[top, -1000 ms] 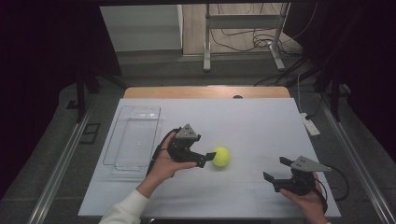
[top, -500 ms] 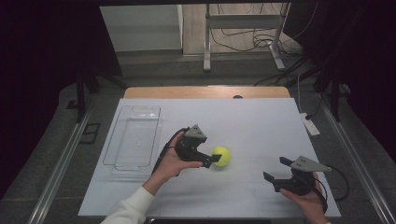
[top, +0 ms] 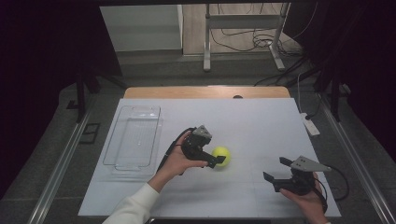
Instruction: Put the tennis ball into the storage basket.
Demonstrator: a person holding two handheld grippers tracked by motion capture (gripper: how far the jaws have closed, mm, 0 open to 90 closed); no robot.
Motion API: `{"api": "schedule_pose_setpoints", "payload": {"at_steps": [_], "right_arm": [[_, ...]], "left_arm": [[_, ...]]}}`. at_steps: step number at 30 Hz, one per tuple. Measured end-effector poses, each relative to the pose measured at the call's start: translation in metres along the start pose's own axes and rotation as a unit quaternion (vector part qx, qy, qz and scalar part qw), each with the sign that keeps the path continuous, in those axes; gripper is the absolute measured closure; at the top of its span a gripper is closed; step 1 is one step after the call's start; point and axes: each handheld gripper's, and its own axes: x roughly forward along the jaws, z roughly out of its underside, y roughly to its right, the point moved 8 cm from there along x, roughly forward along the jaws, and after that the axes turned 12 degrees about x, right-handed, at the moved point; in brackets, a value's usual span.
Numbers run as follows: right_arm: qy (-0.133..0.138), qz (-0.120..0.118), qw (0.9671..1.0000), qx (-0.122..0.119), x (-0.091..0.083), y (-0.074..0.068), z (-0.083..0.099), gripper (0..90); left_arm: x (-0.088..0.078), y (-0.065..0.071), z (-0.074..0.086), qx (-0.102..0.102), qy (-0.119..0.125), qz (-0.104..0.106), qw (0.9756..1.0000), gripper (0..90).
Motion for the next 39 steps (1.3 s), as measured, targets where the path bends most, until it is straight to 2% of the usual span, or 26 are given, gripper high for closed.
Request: {"api": "schedule_pose_setpoints", "payload": {"at_steps": [15, 22, 39], "right_arm": [[-0.002, 0.0, 1.0, -0.002, 0.0, 0.0, 0.0, 9.9], [-0.002, 0.0, 1.0, -0.003, 0.0, 0.0, 0.0, 9.9], [-0.003, 0.001, 1.0, -0.004, 0.0, 0.0, 0.001, 9.9]], "left_arm": [[0.021, -0.003, 0.002, 0.001, -0.022, 0.006, 0.9997, 6.9], [0.031, -0.006, 0.007, 0.003, -0.041, 0.006, 0.9991, 6.8], [0.051, -0.008, 0.016, 0.0, -0.069, 0.006, 0.9976, 7.3]]}}
